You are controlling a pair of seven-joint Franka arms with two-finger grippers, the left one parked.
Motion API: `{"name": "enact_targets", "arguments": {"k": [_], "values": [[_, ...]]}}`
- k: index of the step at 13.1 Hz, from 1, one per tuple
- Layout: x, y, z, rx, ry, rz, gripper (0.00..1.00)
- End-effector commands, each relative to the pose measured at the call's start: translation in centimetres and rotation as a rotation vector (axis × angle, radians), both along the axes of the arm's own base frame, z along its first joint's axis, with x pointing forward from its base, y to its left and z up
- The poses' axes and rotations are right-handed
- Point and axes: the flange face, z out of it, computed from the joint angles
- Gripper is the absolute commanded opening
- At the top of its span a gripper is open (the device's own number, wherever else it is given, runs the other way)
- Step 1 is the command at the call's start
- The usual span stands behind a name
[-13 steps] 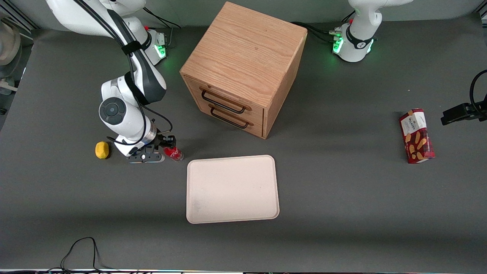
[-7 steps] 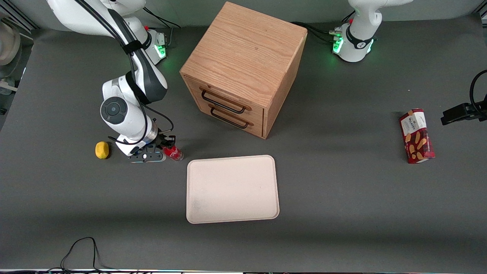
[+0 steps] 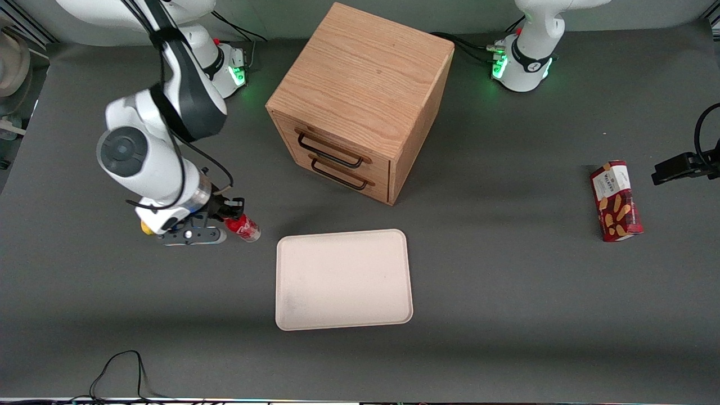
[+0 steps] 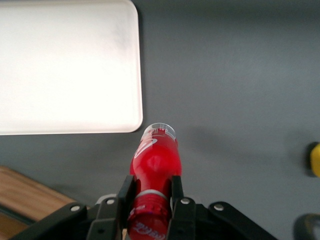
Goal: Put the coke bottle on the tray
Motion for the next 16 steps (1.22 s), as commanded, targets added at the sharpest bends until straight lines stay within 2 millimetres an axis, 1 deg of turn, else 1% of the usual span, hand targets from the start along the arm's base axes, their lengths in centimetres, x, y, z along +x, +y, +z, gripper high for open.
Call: {"name": "enact_targets", "arguments": {"k": [1,3,4,5,6,7,8,9,11,12,15,16], "values": [[3.5,0.8,5.1,0.027,0.002,0.016,0.02],[5.9,1.5,6.8,0.036,-0.007,0.019,0.03],[6.7,2.4,6.8,0.046,-0.013,0.030,0.03],[7.5,3.1,5.8,0.052,-0.017,0.039,0.03],[8.5,3.4,4.1,0.057,-0.015,0.039,0.03],[9.5,4.1,2.9,0.072,-0.028,0.047,0.03],[10.4,5.2,1.2,0.096,-0.038,0.068,0.03],[11.3,5.4,-0.6,0.115,-0.051,0.074,0.03],[12.7,5.8,-2.7,0.137,-0.106,0.081,0.03],[13.3,5.9,-4.5,0.140,-0.118,0.100,0.03],[14.4,6.3,-8.2,0.129,-0.152,0.118,0.03],[14.5,6.8,-9.3,0.123,-0.158,0.124,0.04]]}}
